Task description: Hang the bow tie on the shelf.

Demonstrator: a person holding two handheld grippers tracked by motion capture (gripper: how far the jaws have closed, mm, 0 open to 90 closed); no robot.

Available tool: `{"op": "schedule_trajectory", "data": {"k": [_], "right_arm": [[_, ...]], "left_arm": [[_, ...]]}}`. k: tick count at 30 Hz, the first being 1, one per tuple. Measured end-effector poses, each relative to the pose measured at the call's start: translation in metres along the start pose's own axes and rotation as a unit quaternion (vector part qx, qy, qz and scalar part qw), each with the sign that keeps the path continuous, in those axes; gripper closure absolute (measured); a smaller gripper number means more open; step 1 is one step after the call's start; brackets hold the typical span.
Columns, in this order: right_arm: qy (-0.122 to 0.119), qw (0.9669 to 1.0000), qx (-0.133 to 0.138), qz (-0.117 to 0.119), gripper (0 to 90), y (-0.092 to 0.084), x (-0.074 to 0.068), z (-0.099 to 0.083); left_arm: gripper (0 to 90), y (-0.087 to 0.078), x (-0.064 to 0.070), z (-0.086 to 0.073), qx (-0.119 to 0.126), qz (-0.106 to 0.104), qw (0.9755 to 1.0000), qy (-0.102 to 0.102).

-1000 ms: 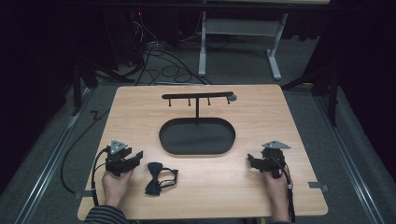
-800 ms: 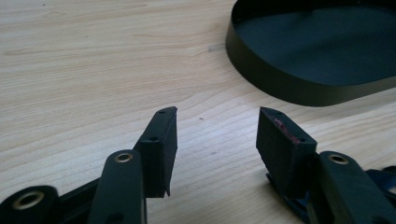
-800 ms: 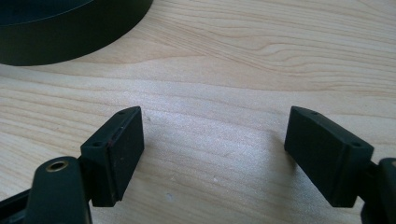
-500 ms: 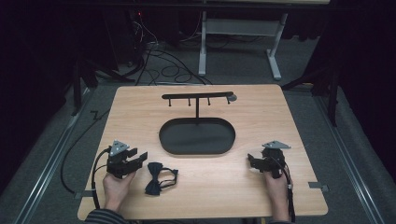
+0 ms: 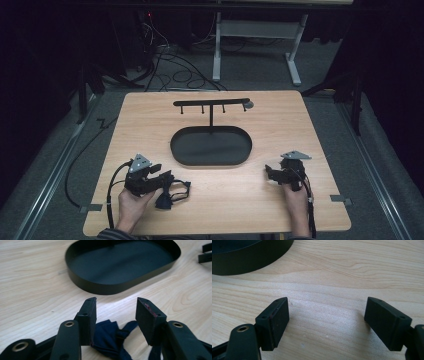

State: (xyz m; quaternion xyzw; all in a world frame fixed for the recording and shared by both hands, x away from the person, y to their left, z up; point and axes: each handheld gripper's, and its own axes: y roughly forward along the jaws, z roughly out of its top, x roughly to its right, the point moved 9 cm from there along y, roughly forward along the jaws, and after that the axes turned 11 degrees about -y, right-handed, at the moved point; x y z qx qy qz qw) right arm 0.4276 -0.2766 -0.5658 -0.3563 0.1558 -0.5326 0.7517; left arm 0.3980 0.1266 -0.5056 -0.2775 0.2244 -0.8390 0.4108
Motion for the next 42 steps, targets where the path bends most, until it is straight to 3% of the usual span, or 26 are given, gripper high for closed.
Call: {"op": "schedule_trajectory", "data": {"k": [11, 16, 31, 42], "right_arm": [[-0.001, 1.0000, 0.000, 0.000, 21.1, 0.000, 0.000, 0.000], [-0.001, 1.0000, 0.000, 0.000, 21.1, 0.000, 0.000, 0.000], [0.001, 1.0000, 0.001, 0.000, 21.1, 0.000, 0.000, 0.000], [0.001, 1.0000, 0.001, 0.001, 21.1, 0.000, 0.000, 0.000]], "left_arm": [[53.8, 0.015, 0.016, -0.014, -0.037, -0.026, 0.9988, 0.019], [54.6, 0.021, 0.019, -0.018, -0.041, -0.022, 0.9986, 0.025], [61.6, 0.040, 0.012, -0.030, -0.072, -0.006, 0.9964, 0.045], [79.9, 0.045, 0.008, -0.034, -0.085, 0.004, 0.9944, 0.063]]}}
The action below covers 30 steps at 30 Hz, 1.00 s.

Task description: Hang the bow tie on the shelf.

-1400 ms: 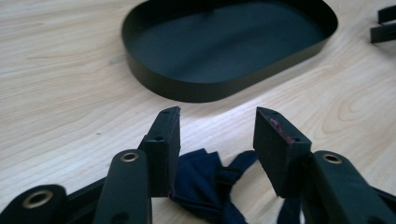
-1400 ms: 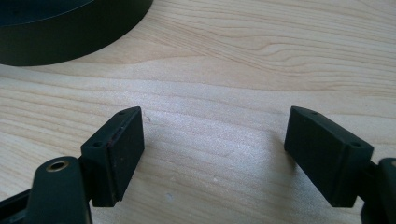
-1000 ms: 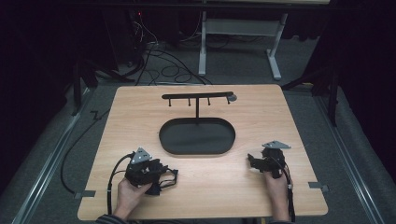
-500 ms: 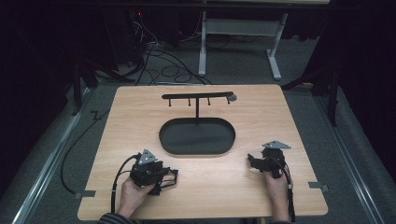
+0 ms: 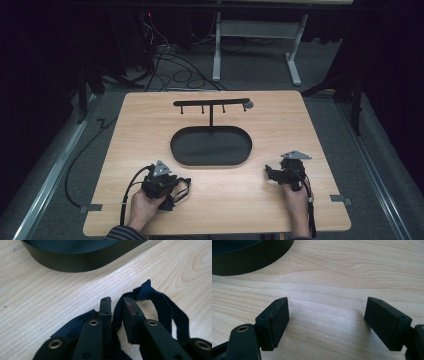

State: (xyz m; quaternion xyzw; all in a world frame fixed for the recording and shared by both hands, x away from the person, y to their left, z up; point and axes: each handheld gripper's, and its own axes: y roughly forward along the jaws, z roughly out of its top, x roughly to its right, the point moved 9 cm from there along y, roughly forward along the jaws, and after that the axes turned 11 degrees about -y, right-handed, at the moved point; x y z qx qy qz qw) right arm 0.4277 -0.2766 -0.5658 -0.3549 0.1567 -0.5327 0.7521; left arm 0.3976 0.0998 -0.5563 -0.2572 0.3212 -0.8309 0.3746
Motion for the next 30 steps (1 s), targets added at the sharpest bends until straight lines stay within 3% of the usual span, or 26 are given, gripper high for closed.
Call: {"op": "schedule_trajectory", "data": {"k": [6, 15, 22, 30], "right_arm": [[0.001, 1.0000, 0.001, 0.001, 21.0, 0.000, 0.000, 0.000], [-0.002, 1.0000, 0.001, -0.001, 21.1, 0.000, 0.000, 0.000], [-0.002, 1.0000, 0.000, -0.001, 21.2, 0.000, 0.000, 0.000], [-0.002, 1.0000, 0.000, -0.001, 21.1, 0.000, 0.000, 0.000]], "left_arm": [[85.7, 0.001, -0.002, 0.000, 0.002, 0.005, 1.0000, 0.004], [86.5, -0.011, -0.002, 0.004, 0.025, -0.004, 0.9997, 0.002], [86.6, -0.025, -0.003, 0.018, 0.056, -0.008, 0.9983, -0.012], [86.8, -0.036, -0.005, 0.033, 0.069, -0.011, 0.9974, -0.014]]}}
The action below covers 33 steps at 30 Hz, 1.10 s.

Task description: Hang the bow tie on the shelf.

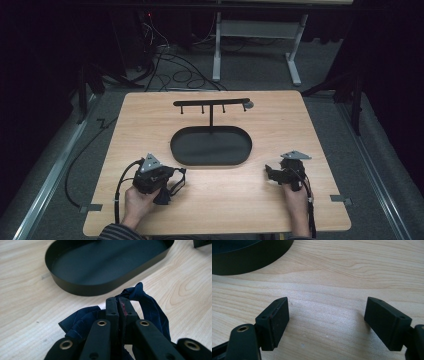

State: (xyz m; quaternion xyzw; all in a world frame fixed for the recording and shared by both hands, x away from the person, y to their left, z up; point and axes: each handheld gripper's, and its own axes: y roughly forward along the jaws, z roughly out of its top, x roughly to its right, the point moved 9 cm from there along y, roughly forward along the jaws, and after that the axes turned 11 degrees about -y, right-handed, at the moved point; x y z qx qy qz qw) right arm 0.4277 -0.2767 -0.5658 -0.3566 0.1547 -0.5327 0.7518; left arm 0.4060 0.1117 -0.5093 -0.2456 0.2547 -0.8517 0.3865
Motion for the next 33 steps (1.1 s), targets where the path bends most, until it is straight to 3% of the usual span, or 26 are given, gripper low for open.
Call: {"op": "schedule_trajectory", "data": {"k": [8, 12, 17, 21, 27, 33], "right_arm": [[0.000, 1.0000, 0.001, 0.000, 21.1, 0.000, 0.000, 0.000], [0.002, 1.0000, 0.001, 0.000, 21.1, 0.000, 0.000, 0.000], [0.003, 1.0000, 0.002, 0.000, 21.1, 0.000, 0.000, 0.000], [0.003, 1.0000, 0.000, 0.000, 21.1, 0.000, 0.000, 0.000], [0.003, 1.0000, 0.001, 0.001, 21.1, 0.000, 0.000, 0.000], [0.003, 1.0000, 0.001, 0.001, 21.0, 0.000, 0.000, 0.000]], "left_arm": [[86.9, -0.008, -0.001, 0.020, 0.018, -0.011, 0.9998, -0.006], [86.9, -0.013, -0.002, 0.026, 0.004, -0.003, 0.9999, 0.013], [87.0, -0.023, -0.001, 0.039, 0.011, -0.008, 0.9998, 0.012], [87.0, -0.024, 0.001, 0.048, 0.018, -0.014, 0.9996, 0.013], [87.0, -0.016, 0.003, 0.052, 0.009, -0.021, 0.9995, 0.022], [87.0, -0.015, 0.002, 0.060, 0.021, -0.027, 0.9993, 0.012]]}}
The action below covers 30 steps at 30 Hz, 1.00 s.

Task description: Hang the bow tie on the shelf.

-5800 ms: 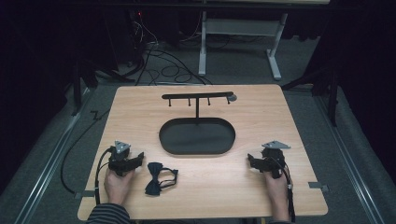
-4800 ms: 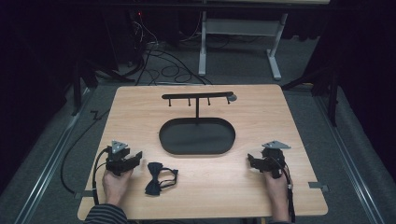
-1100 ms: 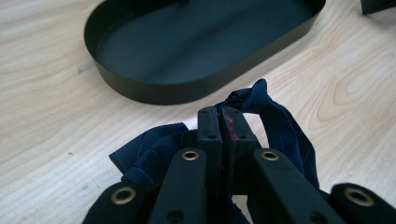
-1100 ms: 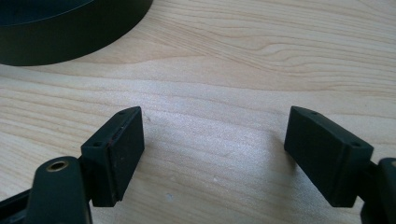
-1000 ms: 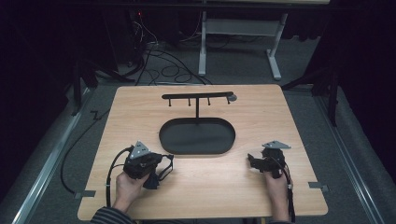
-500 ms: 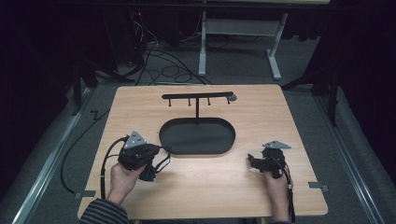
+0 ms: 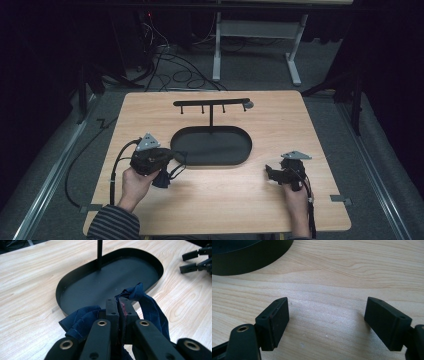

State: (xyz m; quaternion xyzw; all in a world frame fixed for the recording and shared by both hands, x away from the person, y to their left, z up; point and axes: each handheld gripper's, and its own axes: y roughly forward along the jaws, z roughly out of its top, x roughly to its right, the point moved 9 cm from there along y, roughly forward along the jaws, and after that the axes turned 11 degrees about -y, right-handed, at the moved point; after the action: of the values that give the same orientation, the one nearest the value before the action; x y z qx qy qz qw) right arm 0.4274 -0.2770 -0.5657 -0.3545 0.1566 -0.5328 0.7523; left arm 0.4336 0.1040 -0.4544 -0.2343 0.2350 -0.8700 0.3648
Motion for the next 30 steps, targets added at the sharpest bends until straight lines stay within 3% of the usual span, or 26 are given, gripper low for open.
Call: {"op": "schedule_trajectory", "data": {"k": [5, 15, 19, 30], "right_arm": [[0.000, 1.0000, 0.000, -0.001, 21.0, 0.000, 0.000, 0.000], [0.000, 1.0000, 0.000, -0.001, 21.0, 0.000, 0.000, 0.000], [0.000, 1.0000, 0.000, -0.001, 21.0, 0.000, 0.000, 0.000], [0.000, 1.0000, 0.001, 0.000, 21.1, 0.000, 0.000, 0.000]], "left_arm": [[86.9, -0.003, -0.002, 0.004, -0.002, 0.002, 1.0000, 0.002], [86.8, -0.011, -0.002, 0.027, 0.031, -0.010, 0.9994, -0.014], [86.9, -0.009, -0.002, 0.035, 0.033, -0.014, 0.9992, -0.016], [86.9, -0.007, -0.003, 0.067, 0.058, 0.001, 0.9983, -0.005]]}}
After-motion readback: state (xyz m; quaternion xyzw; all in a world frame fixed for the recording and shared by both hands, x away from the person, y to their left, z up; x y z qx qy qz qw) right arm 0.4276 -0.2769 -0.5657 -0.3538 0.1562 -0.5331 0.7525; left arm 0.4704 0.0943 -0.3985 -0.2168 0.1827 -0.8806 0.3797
